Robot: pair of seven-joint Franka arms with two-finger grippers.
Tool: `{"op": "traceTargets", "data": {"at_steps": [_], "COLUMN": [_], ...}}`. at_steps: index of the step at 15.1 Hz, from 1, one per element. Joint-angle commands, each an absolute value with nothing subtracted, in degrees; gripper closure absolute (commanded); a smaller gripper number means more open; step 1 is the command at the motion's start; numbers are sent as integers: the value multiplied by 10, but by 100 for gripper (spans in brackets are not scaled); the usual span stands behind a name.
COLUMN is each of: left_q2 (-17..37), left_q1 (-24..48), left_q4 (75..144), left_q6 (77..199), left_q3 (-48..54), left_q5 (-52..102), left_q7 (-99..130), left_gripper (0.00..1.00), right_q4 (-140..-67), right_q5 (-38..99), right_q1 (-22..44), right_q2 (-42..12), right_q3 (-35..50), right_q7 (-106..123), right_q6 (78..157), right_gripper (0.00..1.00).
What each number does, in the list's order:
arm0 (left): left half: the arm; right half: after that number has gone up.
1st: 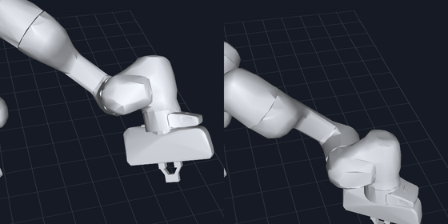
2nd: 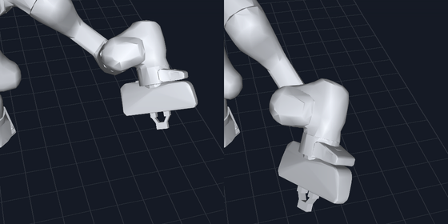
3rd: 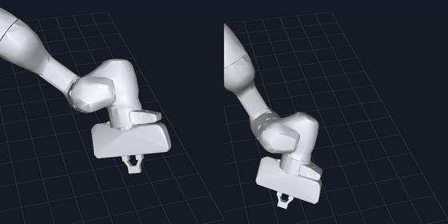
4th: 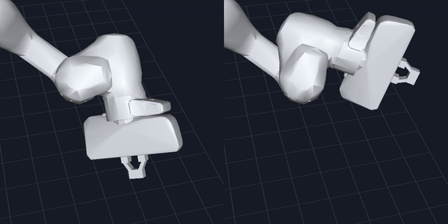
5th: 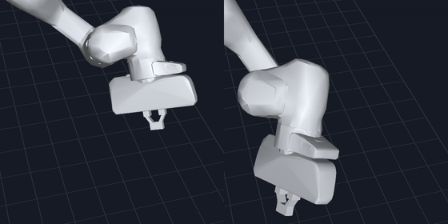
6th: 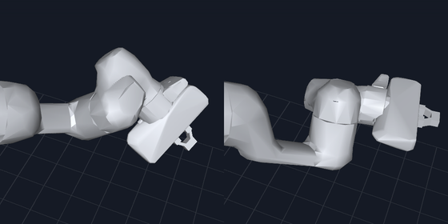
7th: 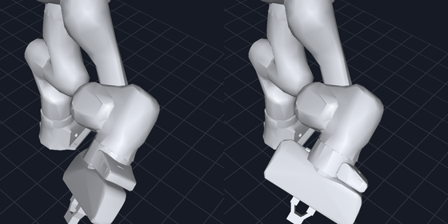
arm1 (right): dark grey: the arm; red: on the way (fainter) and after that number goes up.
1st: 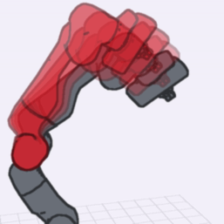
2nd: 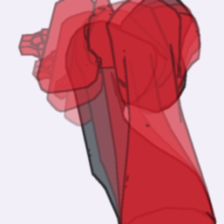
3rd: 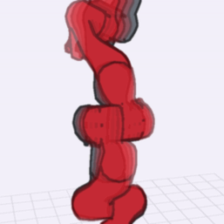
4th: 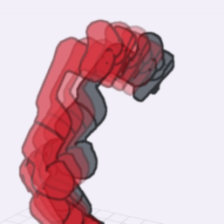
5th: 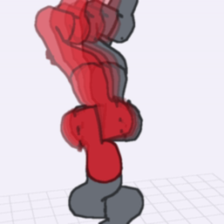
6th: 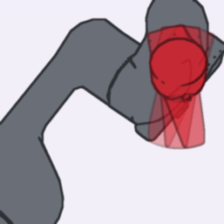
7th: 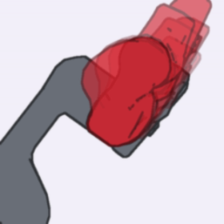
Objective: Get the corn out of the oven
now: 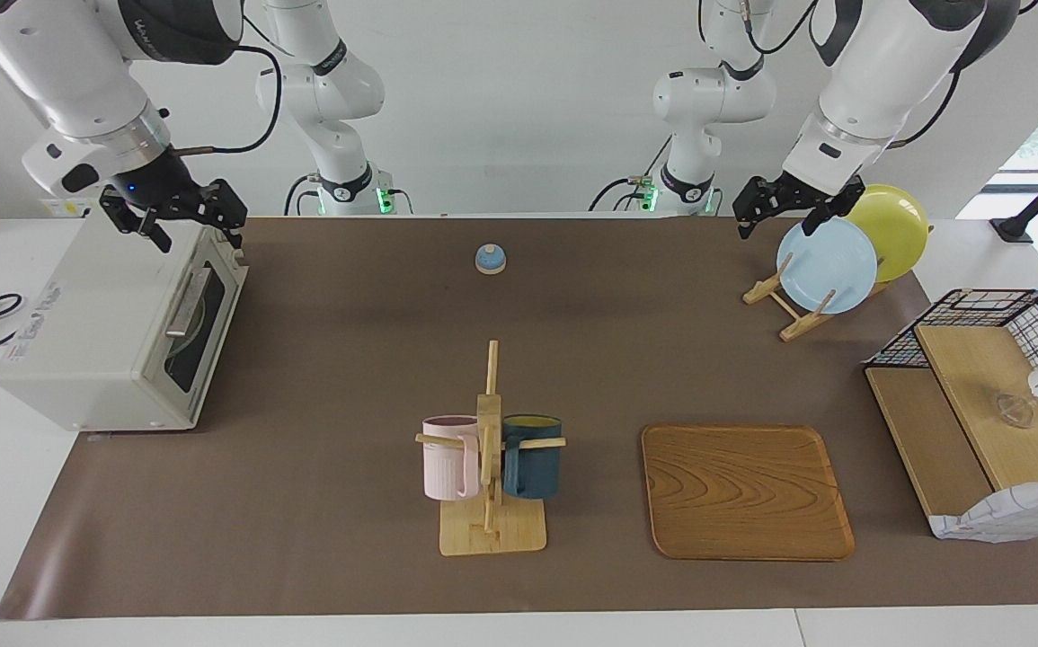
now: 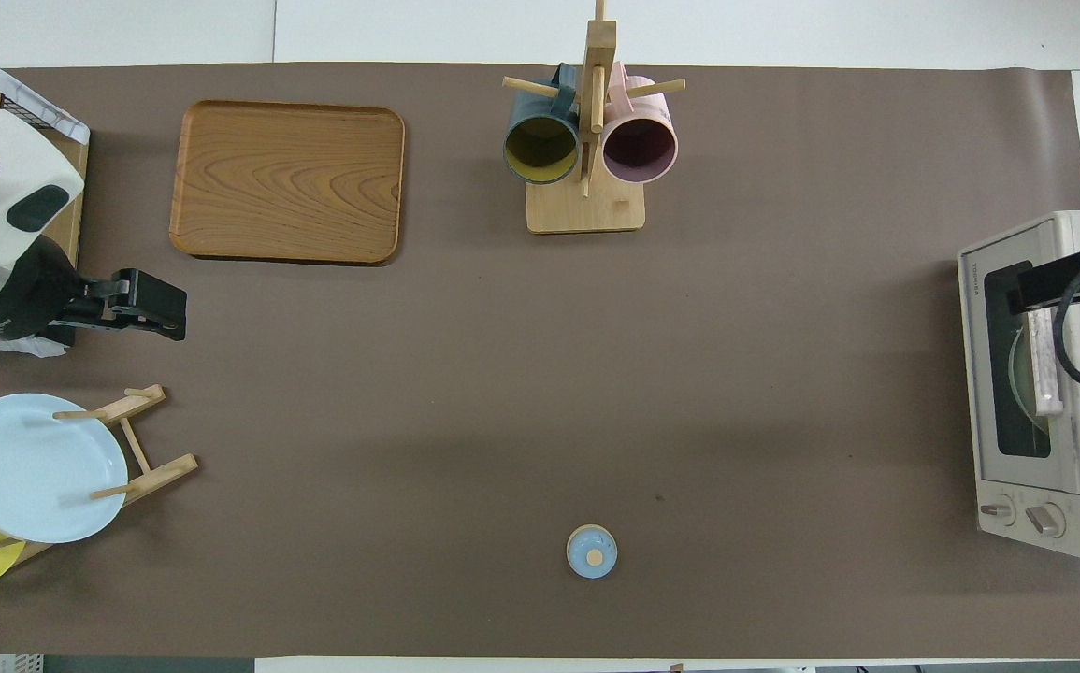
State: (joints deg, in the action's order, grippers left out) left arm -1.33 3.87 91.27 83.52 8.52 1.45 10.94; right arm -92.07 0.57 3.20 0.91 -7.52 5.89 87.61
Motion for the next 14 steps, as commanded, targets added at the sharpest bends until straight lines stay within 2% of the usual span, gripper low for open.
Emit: {"op": "traceTargets", "data": {"at_steps": [1,14], "left_q2": [-30,-30], "left_q1": [32,32], "left_q4": [931,931], "left_q6": [844,844], "left_q3": [88,88], "left_q5": [22,22], "left_q7": [105,105], "left_gripper": [0,0], "right_q4": [-914,-925], "right_q5": [4,2], "right_q1": [32,33], "right_q2": [5,11], "right_q3": [-75,-75], "right_q7": [50,52], "right_q6": [876,876], "right_gripper": [0,0]}}
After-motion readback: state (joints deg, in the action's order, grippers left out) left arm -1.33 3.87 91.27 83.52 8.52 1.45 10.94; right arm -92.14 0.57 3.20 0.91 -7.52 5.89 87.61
